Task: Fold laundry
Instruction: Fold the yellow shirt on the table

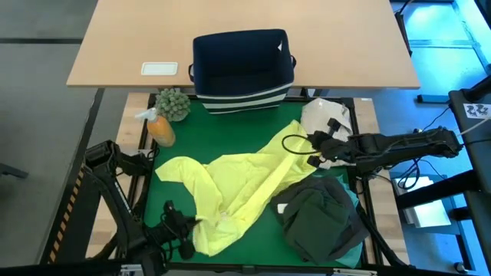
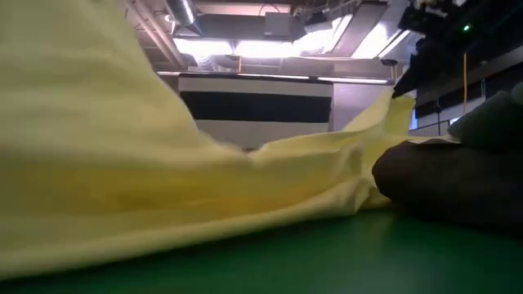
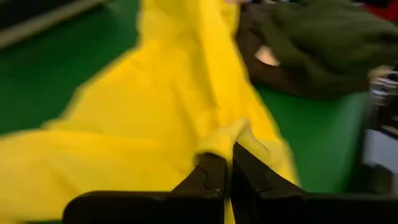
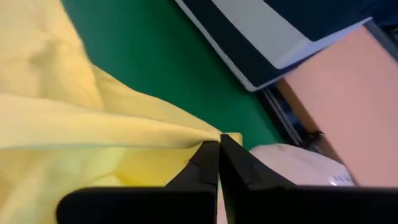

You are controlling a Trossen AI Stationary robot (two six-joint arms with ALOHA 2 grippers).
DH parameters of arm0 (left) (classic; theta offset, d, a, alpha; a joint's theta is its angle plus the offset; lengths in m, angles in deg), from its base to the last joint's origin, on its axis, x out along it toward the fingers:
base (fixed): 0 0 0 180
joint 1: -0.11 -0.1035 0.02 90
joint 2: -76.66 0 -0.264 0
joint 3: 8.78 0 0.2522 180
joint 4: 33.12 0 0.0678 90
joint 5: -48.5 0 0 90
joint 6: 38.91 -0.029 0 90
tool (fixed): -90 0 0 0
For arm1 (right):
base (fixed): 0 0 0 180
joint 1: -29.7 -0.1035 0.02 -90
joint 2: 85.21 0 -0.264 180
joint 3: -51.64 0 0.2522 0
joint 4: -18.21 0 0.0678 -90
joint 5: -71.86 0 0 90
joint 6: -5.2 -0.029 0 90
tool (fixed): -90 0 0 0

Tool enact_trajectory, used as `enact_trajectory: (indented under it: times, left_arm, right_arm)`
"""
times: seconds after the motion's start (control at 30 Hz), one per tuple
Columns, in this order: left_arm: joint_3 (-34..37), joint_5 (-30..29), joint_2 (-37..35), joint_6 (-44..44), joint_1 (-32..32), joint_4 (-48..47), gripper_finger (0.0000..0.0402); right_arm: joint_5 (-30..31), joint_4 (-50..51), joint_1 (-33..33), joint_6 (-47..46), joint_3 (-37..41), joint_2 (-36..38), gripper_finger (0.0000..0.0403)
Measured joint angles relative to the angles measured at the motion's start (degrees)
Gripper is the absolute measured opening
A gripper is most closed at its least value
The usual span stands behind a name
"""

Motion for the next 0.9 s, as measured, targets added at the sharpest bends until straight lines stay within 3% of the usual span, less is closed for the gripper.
enact_trajectory:
  times: [0.17, 0.33, 0.57, 0.9]
  left_arm:
    - [0.00, 2.18, -1.54, 6.49, -2.02, -15.39, 0.0000]
    - [0.00, 10.58, -1.57, 7.70, -5.86, -24.23, 0.0000]
    - [0.66, 14.59, -1.57, -1.15, -11.70, -25.01, 0.0000]
    - [0.66, 22.61, -1.59, -12.09, -18.23, -23.95, 0.0000]
  right_arm:
    - [3.94, 0.01, 1.01, 0.04, 0.00, -5.97, 0.0000]
    - [3.53, -0.48, 5.20, 0.05, 0.00, -12.56, 0.0000]
    - [-0.36, -4.86, 8.97, 1.78, 0.00, -18.37, 0.0000]
    - [-0.16, -5.62, 9.01, 7.58, -1.98, -16.12, 0.0017]
